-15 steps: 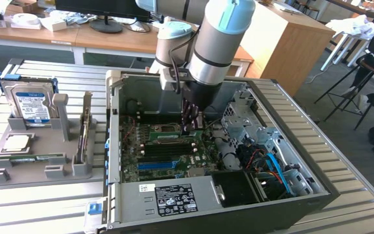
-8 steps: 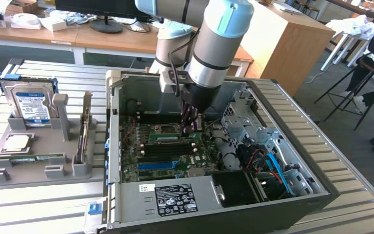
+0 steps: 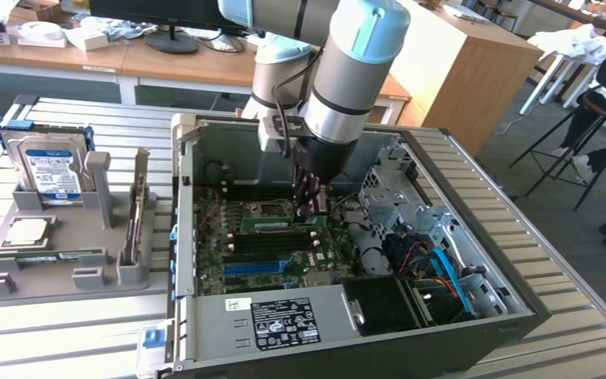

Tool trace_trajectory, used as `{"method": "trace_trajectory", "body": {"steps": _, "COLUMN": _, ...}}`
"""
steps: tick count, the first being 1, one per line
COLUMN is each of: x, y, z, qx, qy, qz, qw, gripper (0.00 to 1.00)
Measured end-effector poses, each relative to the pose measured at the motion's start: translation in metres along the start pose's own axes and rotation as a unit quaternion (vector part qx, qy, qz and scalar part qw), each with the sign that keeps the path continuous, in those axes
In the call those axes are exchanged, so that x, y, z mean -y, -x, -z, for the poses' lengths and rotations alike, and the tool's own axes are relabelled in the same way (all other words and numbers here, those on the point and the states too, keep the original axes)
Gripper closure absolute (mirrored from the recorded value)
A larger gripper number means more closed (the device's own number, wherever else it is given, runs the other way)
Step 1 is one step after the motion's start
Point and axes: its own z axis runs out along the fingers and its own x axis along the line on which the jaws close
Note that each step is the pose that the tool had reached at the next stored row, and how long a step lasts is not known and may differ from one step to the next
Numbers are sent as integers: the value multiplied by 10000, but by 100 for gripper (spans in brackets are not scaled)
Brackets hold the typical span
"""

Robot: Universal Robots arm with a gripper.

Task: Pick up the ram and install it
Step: 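Insert the ram into the slot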

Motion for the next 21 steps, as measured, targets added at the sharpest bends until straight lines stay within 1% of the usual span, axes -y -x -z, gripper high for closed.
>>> {"method": "trace_trajectory", "body": {"steps": 3, "x": 0, "y": 0, "z": -1, "qx": 0, "qy": 1, "qz": 0, "qw": 10000, "gripper": 88}}
{"method": "trace_trajectory", "body": {"steps": 4, "x": 1, "y": 1, "z": -2, "qx": 0, "qy": 14, "qz": -1, "qw": 10000, "gripper": 88}}
{"method": "trace_trajectory", "body": {"steps": 5, "x": 4, "y": 1, "z": -3, "qx": -2, "qy": 43, "qz": -3, "qw": 10000, "gripper": 88}}
{"method": "trace_trajectory", "body": {"steps": 6, "x": 12, "y": 0, "z": -3, "qx": -14, "qy": 123, "qz": -7, "qw": 9999, "gripper": 88}}
{"method": "trace_trajectory", "body": {"steps": 7, "x": 12, "y": 0, "z": -2, "qx": -14, "qy": 131, "qz": -7, "qw": 9999, "gripper": 88}}
{"method": "trace_trajectory", "body": {"steps": 12, "x": 16, "y": -5, "z": -10, "qx": -13, "qy": 131, "qz": -6, "qw": 9999, "gripper": 88}}
{"method": "trace_trajectory", "body": {"steps": 21, "x": 27, "y": -55, "z": -15, "qx": -14, "qy": 131, "qz": -8, "qw": 9999, "gripper": 88}}
